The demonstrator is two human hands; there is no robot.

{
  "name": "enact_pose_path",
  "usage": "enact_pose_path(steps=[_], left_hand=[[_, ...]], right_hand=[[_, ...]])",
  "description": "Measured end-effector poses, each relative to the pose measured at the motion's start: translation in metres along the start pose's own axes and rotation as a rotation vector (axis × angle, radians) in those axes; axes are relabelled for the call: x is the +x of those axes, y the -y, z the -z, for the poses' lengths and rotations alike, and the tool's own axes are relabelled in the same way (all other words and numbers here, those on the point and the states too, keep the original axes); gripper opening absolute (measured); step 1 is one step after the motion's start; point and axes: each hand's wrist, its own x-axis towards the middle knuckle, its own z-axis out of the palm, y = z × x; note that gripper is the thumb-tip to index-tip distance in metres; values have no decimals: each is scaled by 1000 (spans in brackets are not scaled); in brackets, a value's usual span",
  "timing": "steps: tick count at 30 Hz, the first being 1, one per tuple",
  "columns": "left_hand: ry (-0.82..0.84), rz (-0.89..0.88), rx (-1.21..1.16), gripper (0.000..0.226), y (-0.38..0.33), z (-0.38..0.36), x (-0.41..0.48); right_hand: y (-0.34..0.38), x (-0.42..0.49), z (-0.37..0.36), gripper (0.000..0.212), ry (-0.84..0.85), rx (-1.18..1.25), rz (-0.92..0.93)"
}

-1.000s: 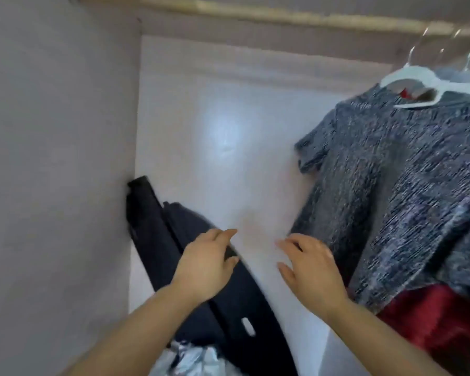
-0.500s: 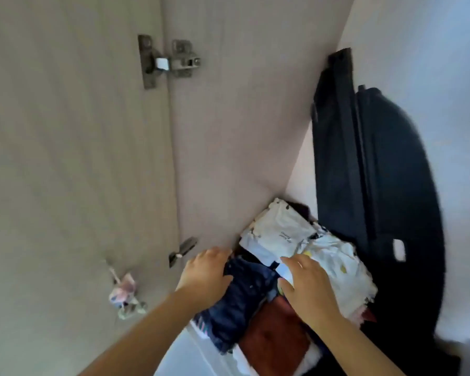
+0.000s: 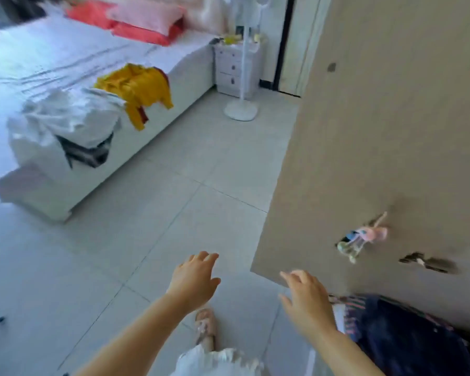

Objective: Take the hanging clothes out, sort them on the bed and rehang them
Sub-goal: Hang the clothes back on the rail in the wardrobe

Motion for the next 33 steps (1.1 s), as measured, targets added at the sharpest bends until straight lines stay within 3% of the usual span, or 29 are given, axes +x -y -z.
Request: enact_pose_path(steps=[5,10,22,33], left_hand=[[-90,267,-111,56,98,23,-21],[-154,418,-187,56,193,56,-15],[-253,571,-252,56,355,135,49],[-286,716,-278,57,487,222,185]], right_hand=[[105,72,-7,43,49,5,285],[210,147,-7,44,63,-69,472],[383,294,7,47,72,-175,639],[521,499,32,47,92,-176,801]])
